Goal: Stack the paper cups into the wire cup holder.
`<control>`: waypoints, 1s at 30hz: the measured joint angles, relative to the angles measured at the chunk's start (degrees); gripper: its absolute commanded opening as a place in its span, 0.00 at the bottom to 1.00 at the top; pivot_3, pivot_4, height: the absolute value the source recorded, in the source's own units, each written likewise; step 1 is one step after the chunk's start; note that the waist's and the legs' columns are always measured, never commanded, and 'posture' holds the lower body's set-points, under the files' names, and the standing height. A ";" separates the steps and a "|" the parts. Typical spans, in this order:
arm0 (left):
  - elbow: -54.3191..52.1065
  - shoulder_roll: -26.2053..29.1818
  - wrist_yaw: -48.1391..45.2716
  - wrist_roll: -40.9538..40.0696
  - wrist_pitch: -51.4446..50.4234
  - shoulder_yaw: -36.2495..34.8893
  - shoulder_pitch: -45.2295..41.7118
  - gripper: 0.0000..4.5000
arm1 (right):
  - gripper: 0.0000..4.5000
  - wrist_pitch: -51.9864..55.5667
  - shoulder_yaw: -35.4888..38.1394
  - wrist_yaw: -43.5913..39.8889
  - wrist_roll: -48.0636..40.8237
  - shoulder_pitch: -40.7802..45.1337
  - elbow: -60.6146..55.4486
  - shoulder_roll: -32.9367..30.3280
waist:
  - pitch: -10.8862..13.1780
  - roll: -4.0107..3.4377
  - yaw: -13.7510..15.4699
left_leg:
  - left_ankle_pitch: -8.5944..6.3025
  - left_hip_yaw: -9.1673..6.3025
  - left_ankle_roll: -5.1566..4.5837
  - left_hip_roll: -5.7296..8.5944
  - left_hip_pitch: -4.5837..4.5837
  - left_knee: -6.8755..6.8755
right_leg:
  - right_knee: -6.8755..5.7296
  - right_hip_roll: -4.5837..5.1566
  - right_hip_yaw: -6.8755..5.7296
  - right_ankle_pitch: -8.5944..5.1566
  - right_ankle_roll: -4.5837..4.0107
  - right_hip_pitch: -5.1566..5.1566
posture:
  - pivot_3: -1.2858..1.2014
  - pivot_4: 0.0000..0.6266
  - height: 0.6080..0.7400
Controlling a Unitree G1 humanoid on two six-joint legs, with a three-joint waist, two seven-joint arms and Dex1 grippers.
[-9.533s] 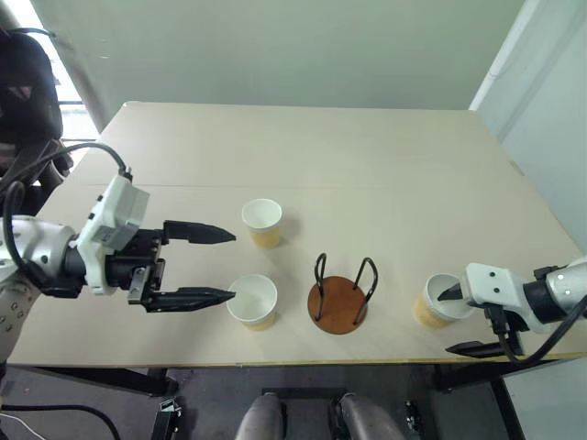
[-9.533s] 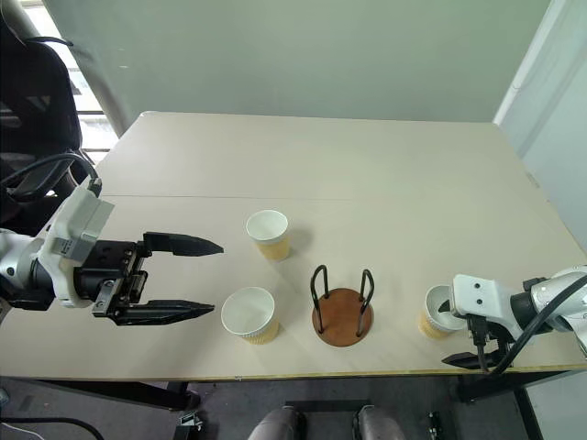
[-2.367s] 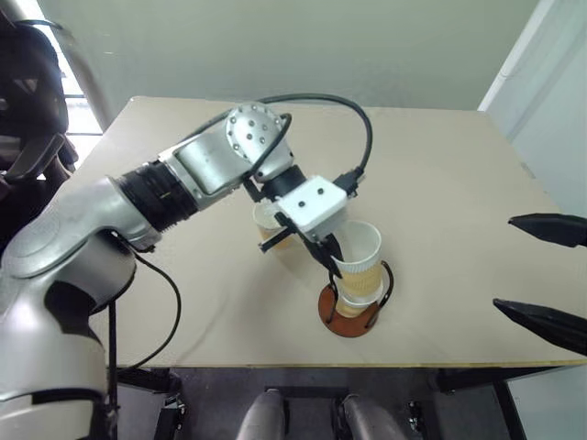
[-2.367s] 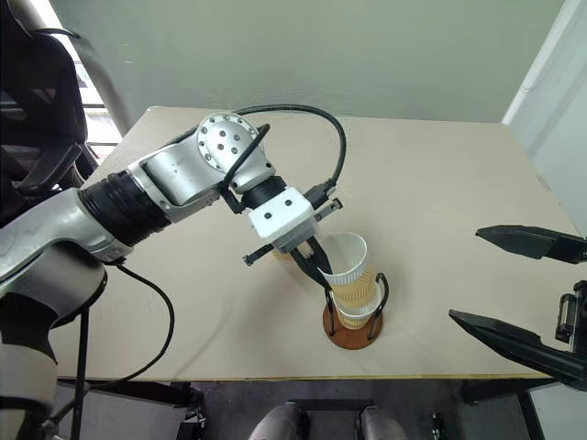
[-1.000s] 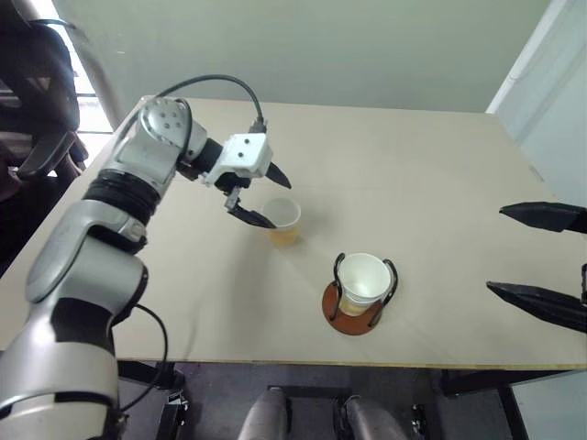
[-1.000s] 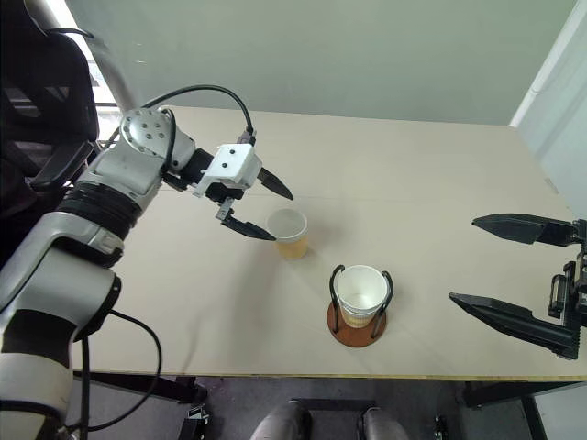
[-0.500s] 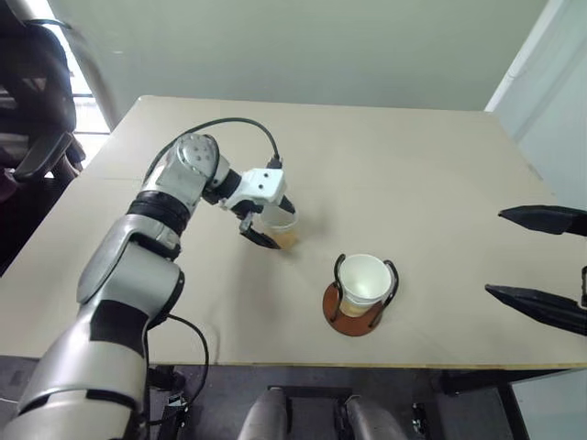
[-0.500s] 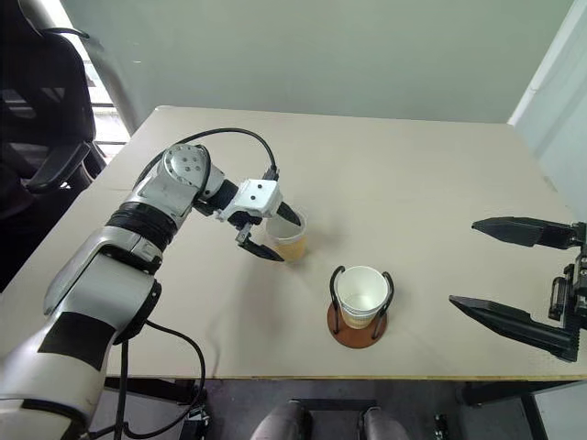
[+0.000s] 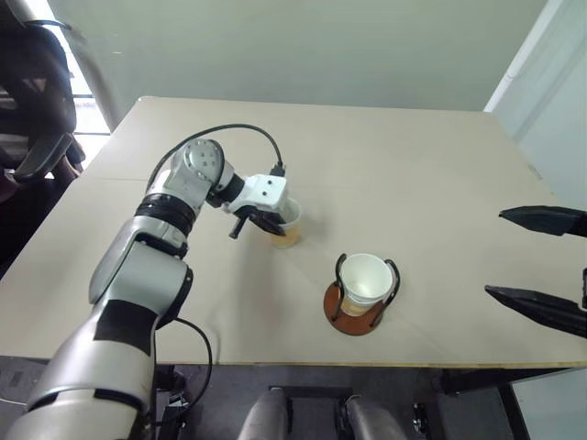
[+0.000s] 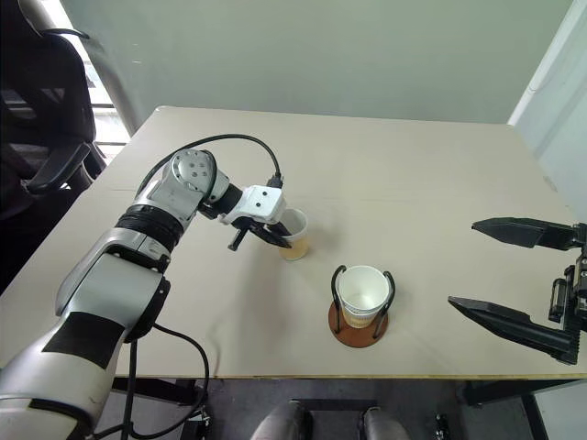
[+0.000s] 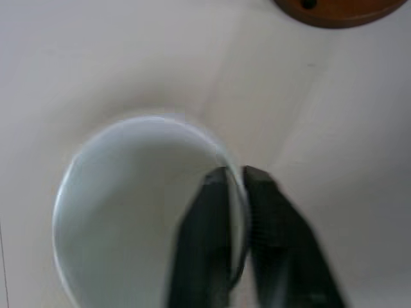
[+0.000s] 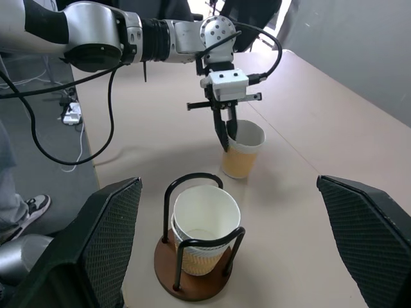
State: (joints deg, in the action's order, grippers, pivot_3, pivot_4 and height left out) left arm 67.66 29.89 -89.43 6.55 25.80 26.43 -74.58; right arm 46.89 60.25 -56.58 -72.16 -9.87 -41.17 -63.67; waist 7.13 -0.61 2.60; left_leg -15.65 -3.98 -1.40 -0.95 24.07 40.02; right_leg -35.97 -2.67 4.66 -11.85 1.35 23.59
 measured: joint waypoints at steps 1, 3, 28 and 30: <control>0.00 0.00 -0.03 0.19 0.00 -0.35 0.05 0.01 | 1.00 0.00 0.00 0.00 0.00 0.13 0.02 -0.01 | 0.00 0.00 0.00 | 0.00 -0.01 0.00 0.00 0.00 0.00 | 0.00 0.00 0.00 0.00 0.00 0.00 | 0.52 0.24 1.00; 0.00 0.00 -0.27 0.28 0.00 -1.07 0.35 0.01 | 1.00 0.00 -0.01 0.00 0.02 0.26 0.09 -0.02 | 0.00 0.00 0.00 | 0.00 0.00 0.00 0.00 0.00 0.00 | 0.00 0.00 0.01 0.00 0.00 0.00 | 0.52 0.24 1.00; -57.41 19.58 -1.35 -62.58 -18.20 30.40 -13.58 0.01 | 1.00 6.46 11.03 -8.43 3.86 -9.02 1.17 0.73 | -0.13 -0.35 -0.28 | -0.17 0.28 -0.21 0.10 -0.20 -0.02 | -0.11 0.22 0.12 -0.25 -0.14 -0.08 | 0.52 0.24 1.00; -55.93 19.36 -1.34 -61.37 -15.60 34.35 -14.83 0.01 | 1.00 6.46 11.24 -7.95 3.82 -9.35 0.61 1.12 | -0.11 -0.37 -0.36 | -0.15 0.28 -0.19 0.11 -0.21 0.01 | -0.10 0.22 0.14 -0.32 -0.48 -0.08 | 0.52 0.24 1.00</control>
State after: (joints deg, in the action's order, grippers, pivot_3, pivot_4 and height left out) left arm 11.73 49.25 -90.78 -54.81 10.20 60.79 -89.40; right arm 53.35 71.49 -64.52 -68.34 -19.22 -40.56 -62.55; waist 7.01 -0.98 2.25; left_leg -15.81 -3.69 -1.60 -0.84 23.85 40.03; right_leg -36.07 -2.45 4.80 -12.17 0.88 23.51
